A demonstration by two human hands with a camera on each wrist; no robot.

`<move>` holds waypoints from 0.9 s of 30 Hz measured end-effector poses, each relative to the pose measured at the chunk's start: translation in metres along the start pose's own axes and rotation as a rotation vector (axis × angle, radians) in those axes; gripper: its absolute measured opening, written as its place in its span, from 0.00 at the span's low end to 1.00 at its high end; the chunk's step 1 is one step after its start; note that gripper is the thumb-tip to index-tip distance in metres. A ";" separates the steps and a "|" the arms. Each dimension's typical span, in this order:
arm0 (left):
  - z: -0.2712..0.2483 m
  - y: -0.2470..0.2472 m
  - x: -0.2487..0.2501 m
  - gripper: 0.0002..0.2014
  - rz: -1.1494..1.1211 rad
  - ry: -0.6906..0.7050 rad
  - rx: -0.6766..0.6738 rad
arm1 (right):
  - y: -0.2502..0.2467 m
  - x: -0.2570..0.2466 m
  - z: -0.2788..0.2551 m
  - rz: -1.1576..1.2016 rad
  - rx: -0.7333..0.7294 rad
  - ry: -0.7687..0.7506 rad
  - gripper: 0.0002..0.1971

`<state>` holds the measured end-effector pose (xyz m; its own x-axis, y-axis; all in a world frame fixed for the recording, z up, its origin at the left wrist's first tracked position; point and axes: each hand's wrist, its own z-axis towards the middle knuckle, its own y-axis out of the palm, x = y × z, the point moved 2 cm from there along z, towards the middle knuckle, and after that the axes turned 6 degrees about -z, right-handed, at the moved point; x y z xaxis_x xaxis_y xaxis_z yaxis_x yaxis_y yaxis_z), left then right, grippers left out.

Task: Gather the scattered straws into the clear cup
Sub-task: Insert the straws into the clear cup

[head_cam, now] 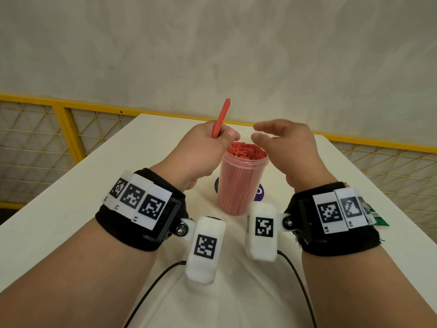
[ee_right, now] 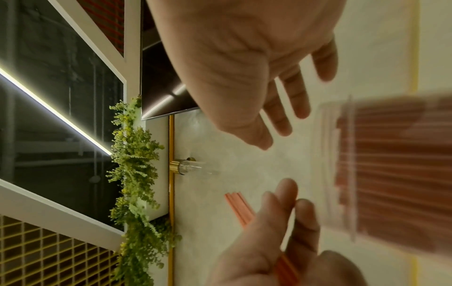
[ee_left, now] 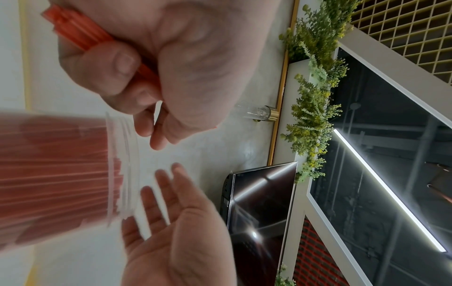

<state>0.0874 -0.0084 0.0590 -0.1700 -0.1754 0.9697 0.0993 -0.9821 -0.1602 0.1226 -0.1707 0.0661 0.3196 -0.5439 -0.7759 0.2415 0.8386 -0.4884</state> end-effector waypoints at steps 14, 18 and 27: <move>-0.008 0.006 0.007 0.24 0.114 0.117 -0.213 | -0.002 -0.042 -0.022 0.446 -0.216 -0.255 0.12; -0.006 0.003 0.011 0.17 0.201 0.207 -0.147 | -0.005 -0.042 -0.020 0.464 -0.113 -0.250 0.08; -0.001 0.001 0.009 0.15 0.258 0.240 -0.048 | -0.005 -0.039 -0.016 0.463 -0.002 -0.216 0.07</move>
<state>0.0849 -0.0112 0.0672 -0.3712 -0.4232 0.8265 0.1232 -0.9047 -0.4079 0.0941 -0.1534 0.0921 0.5745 -0.1096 -0.8111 0.0283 0.9931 -0.1141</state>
